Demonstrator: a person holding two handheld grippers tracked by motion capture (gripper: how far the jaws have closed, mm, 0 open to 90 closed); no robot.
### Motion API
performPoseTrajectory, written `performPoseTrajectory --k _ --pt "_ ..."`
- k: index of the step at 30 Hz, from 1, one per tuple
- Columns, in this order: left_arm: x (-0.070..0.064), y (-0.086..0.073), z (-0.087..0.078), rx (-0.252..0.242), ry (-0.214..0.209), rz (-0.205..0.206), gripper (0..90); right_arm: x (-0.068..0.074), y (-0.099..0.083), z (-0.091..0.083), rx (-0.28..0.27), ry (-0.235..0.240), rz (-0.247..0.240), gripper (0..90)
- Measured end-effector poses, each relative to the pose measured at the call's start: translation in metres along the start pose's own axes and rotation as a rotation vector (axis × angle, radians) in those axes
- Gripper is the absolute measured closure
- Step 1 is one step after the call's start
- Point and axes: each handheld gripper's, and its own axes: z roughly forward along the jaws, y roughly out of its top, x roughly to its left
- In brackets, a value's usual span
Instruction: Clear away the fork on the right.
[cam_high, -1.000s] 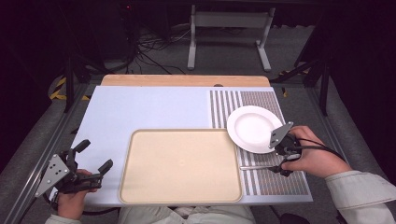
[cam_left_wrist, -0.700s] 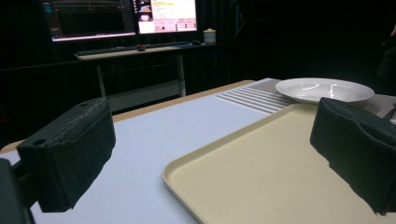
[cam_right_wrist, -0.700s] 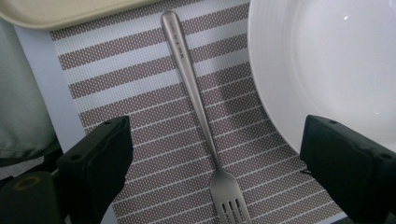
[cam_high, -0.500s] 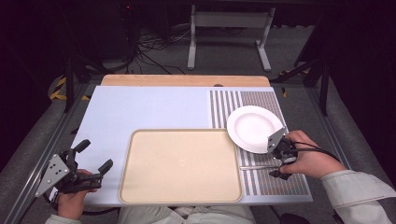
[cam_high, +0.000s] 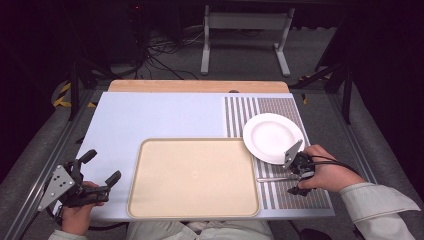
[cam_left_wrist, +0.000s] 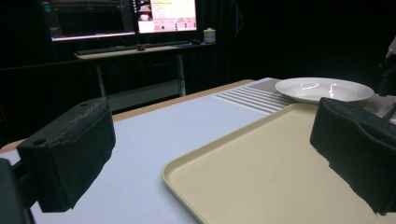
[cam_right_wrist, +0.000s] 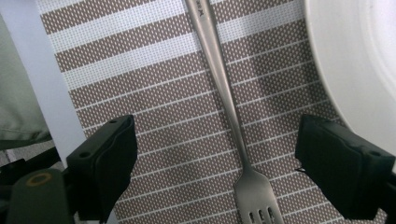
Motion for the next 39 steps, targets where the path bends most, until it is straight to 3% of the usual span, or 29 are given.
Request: performPoseTrajectory --k 5,11,20,24,32,39 --pt "0.000 0.000 0.000 0.000 0.000 -0.001 0.8 -0.002 -0.001 0.005 0.002 0.002 -0.003 19.6" --pt "0.000 0.000 0.000 0.003 -0.002 0.001 0.8 -0.007 -0.002 0.008 0.000 -0.003 -0.050 41.4" --pt "0.000 0.000 0.000 0.003 -0.004 0.003 0.8 -0.011 -0.004 0.007 0.006 -0.010 -0.090 64.0" --pt "0.000 0.000 0.000 0.001 -0.004 -0.001 0.8 -0.013 -0.006 0.009 0.015 -0.019 -0.105 68.2" --pt "0.000 0.000 0.000 -0.001 -0.004 -0.003 0.8 -0.013 -0.007 0.011 0.015 0.019 -0.110 83.3" --pt "0.000 0.000 0.000 0.000 -0.006 -0.002 0.8 -0.013 -0.005 0.012 0.026 0.027 -0.161 86.1"
